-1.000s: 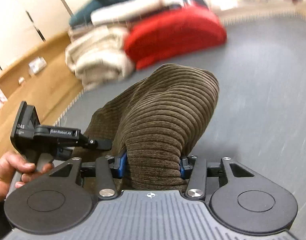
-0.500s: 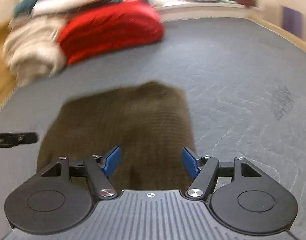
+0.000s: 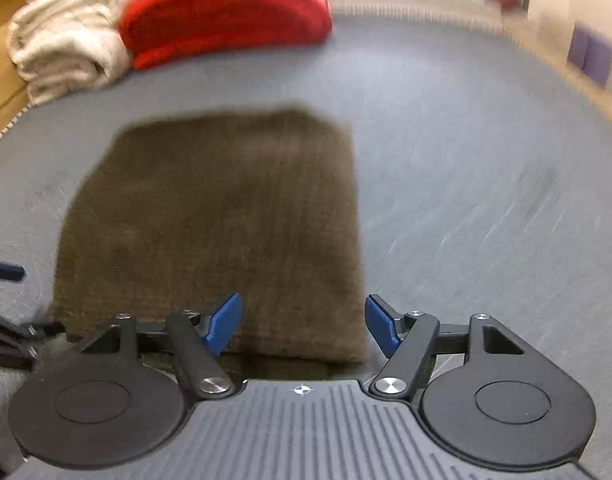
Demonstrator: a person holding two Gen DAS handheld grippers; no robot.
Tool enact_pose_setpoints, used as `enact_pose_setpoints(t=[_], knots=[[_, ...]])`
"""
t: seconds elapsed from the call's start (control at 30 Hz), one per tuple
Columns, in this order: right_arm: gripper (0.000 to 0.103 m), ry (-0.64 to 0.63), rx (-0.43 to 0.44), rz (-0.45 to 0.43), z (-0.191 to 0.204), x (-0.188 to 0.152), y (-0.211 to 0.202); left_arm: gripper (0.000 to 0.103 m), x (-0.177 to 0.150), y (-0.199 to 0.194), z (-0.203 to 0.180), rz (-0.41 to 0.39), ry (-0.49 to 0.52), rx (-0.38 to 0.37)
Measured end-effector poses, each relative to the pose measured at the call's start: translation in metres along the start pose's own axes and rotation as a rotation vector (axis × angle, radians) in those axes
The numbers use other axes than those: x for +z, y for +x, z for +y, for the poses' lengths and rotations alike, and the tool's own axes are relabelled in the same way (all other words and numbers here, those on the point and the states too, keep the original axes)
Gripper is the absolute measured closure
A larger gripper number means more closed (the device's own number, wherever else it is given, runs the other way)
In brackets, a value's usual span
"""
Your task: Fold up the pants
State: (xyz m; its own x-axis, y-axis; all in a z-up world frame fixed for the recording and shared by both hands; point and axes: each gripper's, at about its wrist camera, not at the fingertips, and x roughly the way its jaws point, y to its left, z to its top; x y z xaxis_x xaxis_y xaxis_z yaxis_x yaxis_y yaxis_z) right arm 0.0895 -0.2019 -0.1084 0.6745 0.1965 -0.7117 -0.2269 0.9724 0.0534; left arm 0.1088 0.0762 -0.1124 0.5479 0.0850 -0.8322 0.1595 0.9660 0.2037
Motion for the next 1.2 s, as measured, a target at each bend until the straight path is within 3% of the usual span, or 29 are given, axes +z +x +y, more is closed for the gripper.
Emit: enact_pose_setpoints(t=[0.07,0.13,0.2,0.3,0.33,0.43,0.6,0.87,1.2], knots=[[0.028,-0.005,-0.029,-0.051,-0.004,0.000,-0.023,0.013,0.001,-0.040,0.014,-0.117,-0.143,-0.020],[0.017,0.010,-0.049,-0.105,-0.007,-0.002,-0.048,0.005,-0.001,-0.075,0.016,-0.225,-0.226,0.012],[0.013,0.037,-0.063,-0.148,-0.008,-0.008,-0.065,0.004,-0.006,-0.102,0.002,-0.322,-0.239,0.099],[0.011,0.080,-0.056,-0.170,0.005,-0.009,-0.065,0.001,-0.027,-0.117,-0.026,-0.366,-0.262,0.101],[0.011,0.089,-0.059,-0.161,0.006,-0.012,-0.065,0.000,-0.035,-0.114,-0.029,-0.364,-0.284,0.085],[0.011,0.086,-0.084,-0.122,0.019,-0.013,-0.055,0.000,-0.038,-0.101,-0.049,-0.237,-0.312,-0.030],[0.011,0.107,-0.060,-0.097,0.021,-0.014,-0.052,0.000,-0.038,-0.096,-0.076,-0.227,-0.261,0.043],[0.011,0.126,-0.052,-0.049,0.020,-0.013,-0.046,0.000,-0.027,-0.056,-0.060,-0.126,-0.372,0.036],[0.011,0.019,-0.073,-0.061,0.031,-0.016,-0.046,0.000,-0.021,-0.044,-0.064,-0.093,-0.365,0.031]])
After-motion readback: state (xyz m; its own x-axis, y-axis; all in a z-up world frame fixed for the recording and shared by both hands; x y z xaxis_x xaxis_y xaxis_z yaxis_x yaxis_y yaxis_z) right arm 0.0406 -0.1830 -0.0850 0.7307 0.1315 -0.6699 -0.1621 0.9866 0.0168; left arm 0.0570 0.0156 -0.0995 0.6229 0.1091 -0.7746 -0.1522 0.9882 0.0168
